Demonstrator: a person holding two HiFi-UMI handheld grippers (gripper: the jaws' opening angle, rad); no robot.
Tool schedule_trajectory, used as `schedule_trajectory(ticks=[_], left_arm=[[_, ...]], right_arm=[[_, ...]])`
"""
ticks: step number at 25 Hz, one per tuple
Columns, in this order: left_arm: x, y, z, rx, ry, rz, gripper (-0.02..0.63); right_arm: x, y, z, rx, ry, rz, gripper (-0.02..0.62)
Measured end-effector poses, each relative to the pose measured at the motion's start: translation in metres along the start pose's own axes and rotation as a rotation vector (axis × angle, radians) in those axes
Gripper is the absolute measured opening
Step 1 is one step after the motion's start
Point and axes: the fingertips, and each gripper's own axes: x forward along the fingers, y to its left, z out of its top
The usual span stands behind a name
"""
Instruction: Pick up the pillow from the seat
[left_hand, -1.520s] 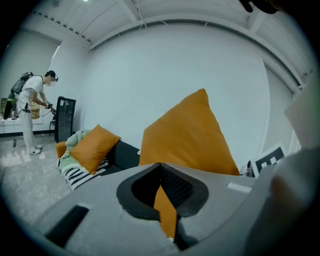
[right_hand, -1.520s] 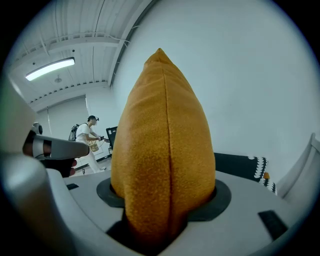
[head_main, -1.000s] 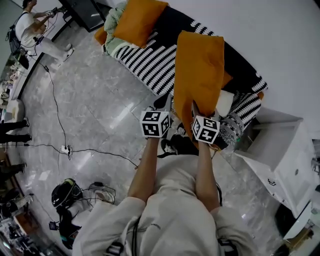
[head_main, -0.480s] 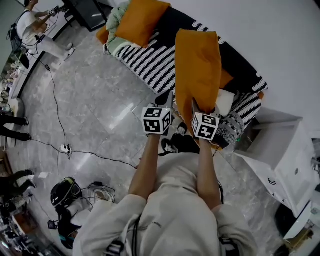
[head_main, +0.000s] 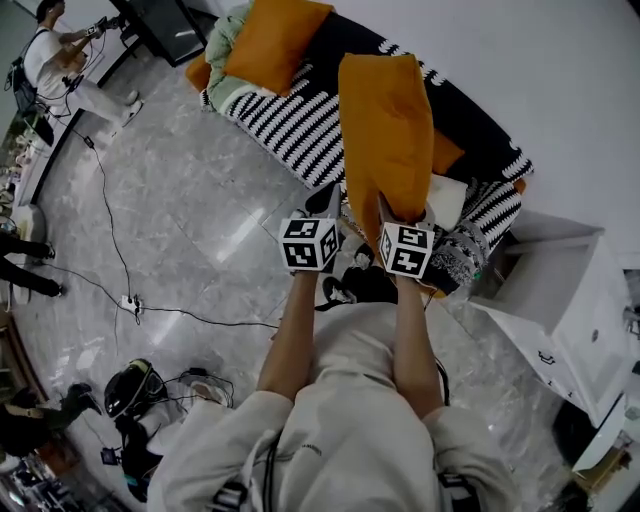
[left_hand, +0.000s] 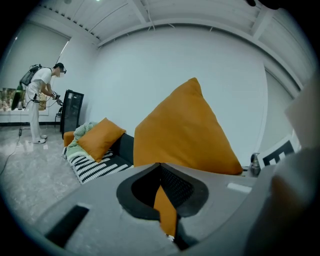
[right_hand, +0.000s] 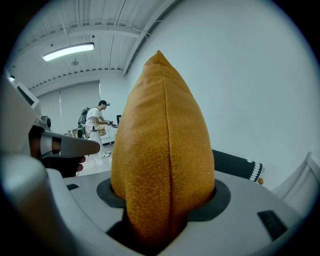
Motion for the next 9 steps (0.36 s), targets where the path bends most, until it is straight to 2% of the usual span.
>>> schedule_trajectory(ticks=[9], left_arm=[[-0.002,0.013,0.004,0.016,0.004,0.006,0.006]], right_arm=[[0.007,0.013,0.002,0.0,0.01,0.003,0.29]])
